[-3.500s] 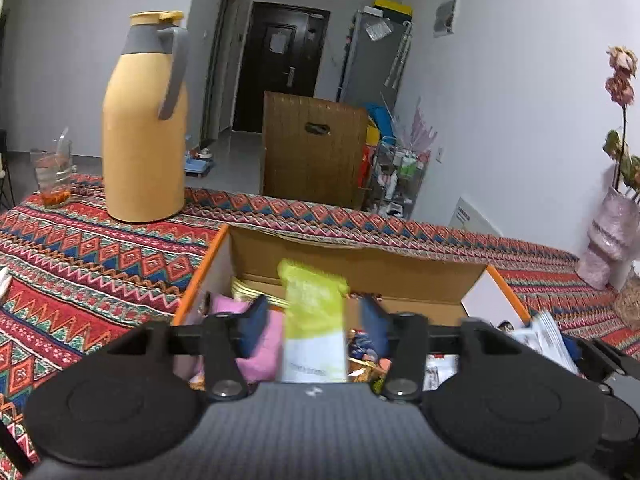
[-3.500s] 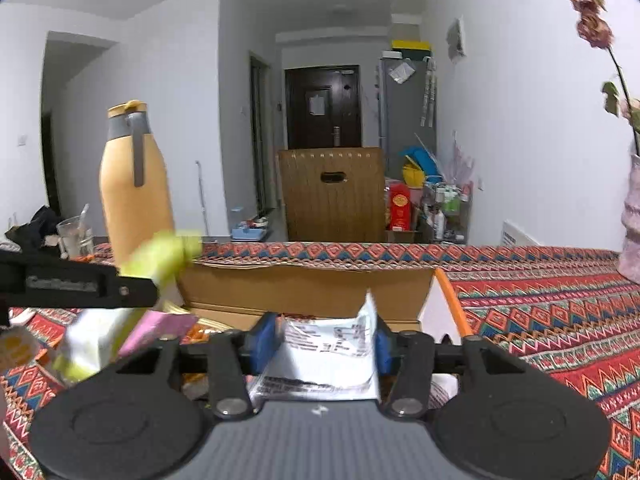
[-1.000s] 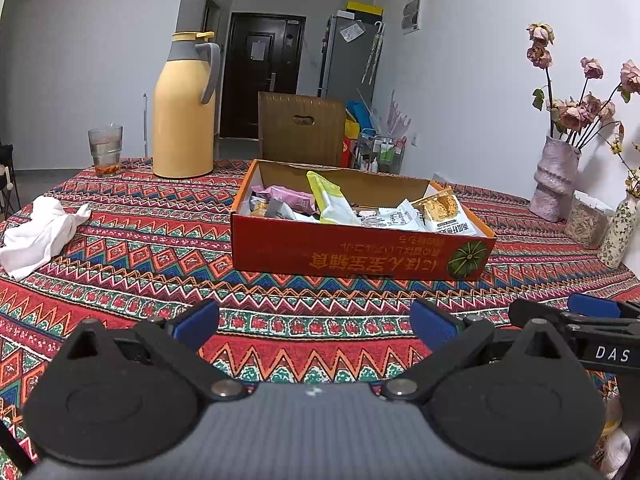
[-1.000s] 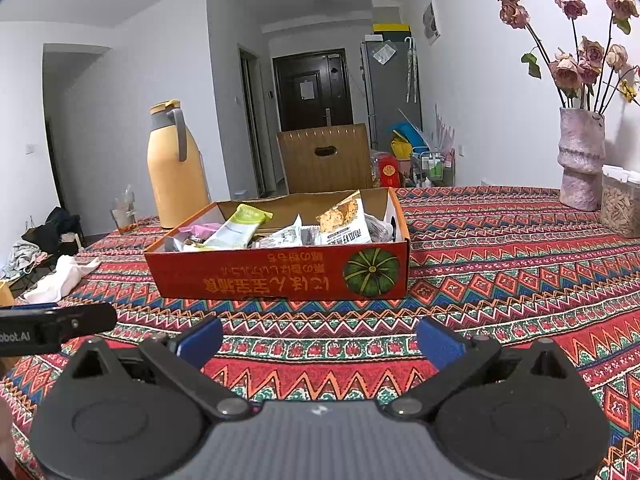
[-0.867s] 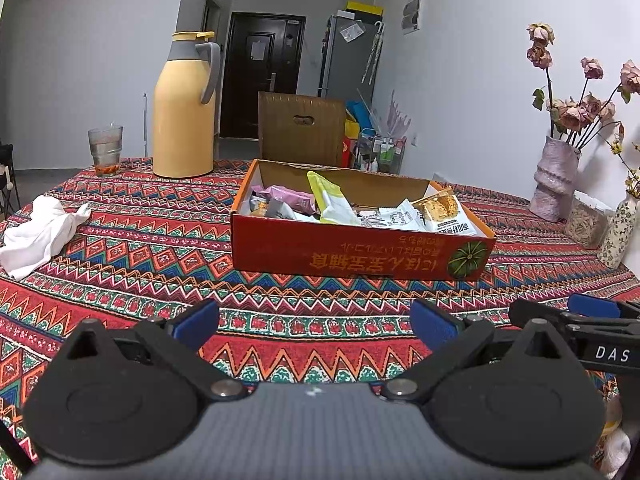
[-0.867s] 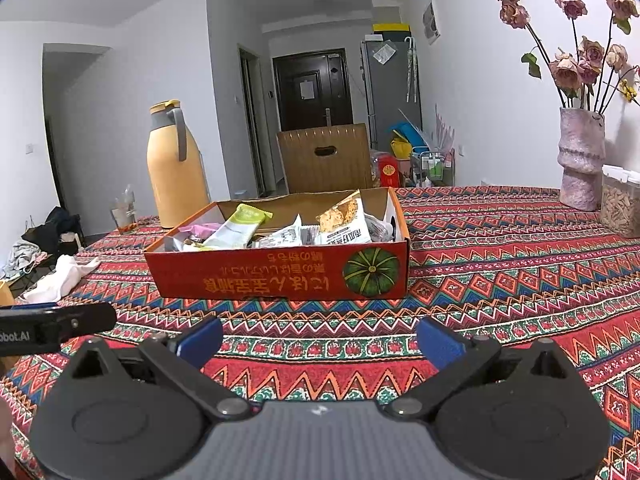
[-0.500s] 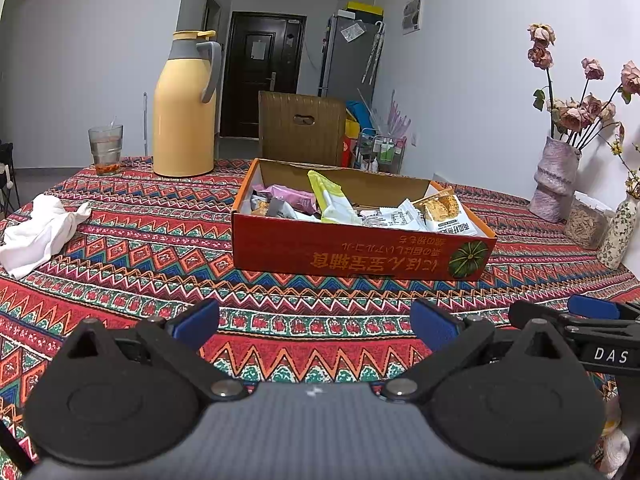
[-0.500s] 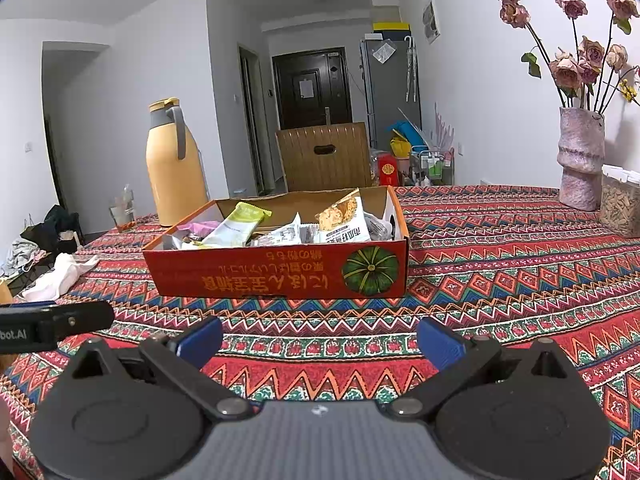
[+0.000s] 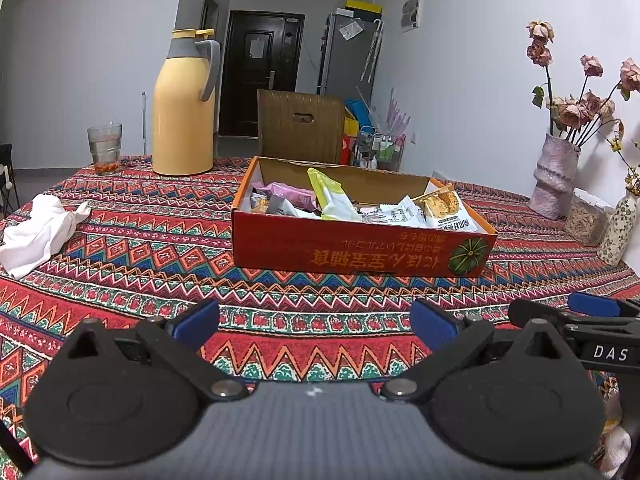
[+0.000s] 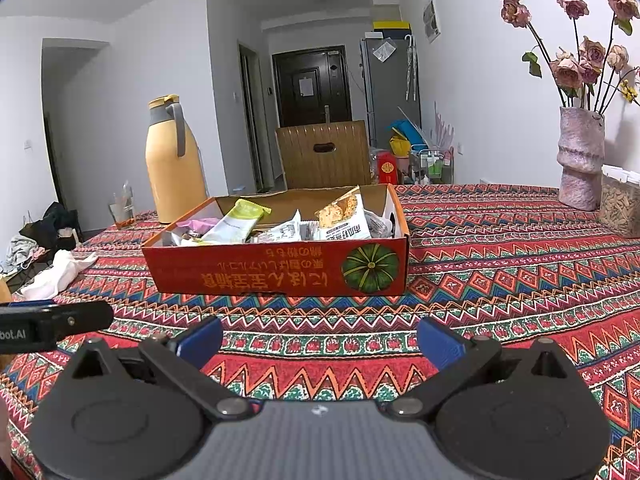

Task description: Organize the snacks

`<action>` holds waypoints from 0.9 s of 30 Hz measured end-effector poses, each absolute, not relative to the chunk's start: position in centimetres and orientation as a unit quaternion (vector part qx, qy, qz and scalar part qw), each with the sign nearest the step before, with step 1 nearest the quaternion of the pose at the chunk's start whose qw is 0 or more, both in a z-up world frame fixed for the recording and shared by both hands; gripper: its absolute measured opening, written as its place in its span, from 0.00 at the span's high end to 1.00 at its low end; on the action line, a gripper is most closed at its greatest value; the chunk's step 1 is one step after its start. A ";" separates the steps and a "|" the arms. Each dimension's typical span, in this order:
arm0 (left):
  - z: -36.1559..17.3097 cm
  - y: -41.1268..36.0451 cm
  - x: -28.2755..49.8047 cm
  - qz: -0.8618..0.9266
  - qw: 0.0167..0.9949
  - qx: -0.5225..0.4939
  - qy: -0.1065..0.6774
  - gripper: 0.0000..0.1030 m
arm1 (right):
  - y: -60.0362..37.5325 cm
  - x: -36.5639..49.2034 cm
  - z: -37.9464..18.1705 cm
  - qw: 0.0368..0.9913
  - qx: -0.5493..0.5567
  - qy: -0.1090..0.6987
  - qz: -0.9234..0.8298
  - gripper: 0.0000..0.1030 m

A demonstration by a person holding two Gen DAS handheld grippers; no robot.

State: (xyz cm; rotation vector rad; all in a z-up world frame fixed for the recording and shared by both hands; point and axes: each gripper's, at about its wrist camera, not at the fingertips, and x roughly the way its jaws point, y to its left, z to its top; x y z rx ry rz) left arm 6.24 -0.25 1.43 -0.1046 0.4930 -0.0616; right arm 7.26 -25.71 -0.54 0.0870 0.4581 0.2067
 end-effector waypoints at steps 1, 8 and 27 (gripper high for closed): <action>1.4 -0.3 6.3 -0.030 0.968 -0.052 0.244 0.00 | -25.6 7.3 -0.5 0.968 0.043 0.227 0.102 0.00; 1.3 -0.2 6.2 -0.024 0.968 -0.049 0.245 0.00 | -25.6 7.3 -0.5 0.968 0.043 0.227 0.101 0.00; 1.2 0.1 6.4 -0.013 0.969 -0.046 0.242 0.00 | -25.7 7.3 -0.7 0.968 0.037 0.232 0.086 0.00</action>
